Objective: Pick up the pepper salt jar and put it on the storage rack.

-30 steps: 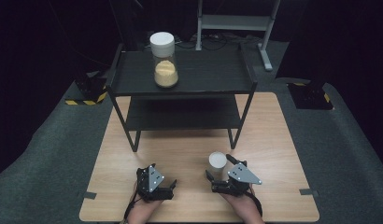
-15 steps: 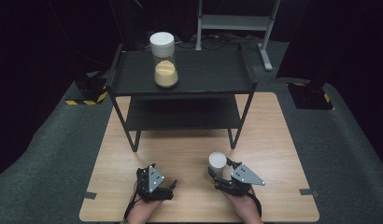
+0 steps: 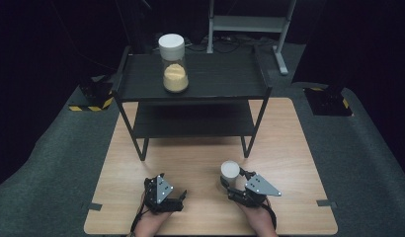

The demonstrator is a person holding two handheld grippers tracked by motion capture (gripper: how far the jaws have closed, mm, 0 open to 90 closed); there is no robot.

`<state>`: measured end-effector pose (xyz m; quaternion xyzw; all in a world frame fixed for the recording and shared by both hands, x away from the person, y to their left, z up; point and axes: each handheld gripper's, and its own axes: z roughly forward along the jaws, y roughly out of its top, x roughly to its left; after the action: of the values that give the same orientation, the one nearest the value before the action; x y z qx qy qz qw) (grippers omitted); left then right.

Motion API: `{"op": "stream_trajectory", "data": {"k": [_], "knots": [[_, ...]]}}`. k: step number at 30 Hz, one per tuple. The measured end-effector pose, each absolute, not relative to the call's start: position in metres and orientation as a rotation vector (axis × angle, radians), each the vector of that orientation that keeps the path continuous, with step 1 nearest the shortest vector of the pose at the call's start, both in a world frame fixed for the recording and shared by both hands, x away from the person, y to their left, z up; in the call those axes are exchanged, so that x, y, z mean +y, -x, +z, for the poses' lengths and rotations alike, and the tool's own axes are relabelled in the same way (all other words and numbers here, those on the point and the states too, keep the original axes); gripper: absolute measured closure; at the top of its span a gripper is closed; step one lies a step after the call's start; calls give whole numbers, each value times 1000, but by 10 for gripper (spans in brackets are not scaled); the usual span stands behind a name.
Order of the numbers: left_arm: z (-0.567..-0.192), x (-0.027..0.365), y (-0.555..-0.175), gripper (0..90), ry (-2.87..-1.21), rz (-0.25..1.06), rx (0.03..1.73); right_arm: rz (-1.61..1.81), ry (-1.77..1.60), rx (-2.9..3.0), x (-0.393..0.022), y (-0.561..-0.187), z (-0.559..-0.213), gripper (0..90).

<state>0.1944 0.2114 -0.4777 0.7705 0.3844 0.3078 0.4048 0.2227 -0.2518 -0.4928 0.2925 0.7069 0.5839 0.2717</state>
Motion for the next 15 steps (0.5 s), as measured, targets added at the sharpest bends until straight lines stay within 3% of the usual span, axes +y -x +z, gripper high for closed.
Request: {"op": "stream_trajectory", "data": {"k": [15], "knots": [[-478,214,-195,7,-1939,764,966,1623,-757,1846,-257,-210,-465,340]]}}
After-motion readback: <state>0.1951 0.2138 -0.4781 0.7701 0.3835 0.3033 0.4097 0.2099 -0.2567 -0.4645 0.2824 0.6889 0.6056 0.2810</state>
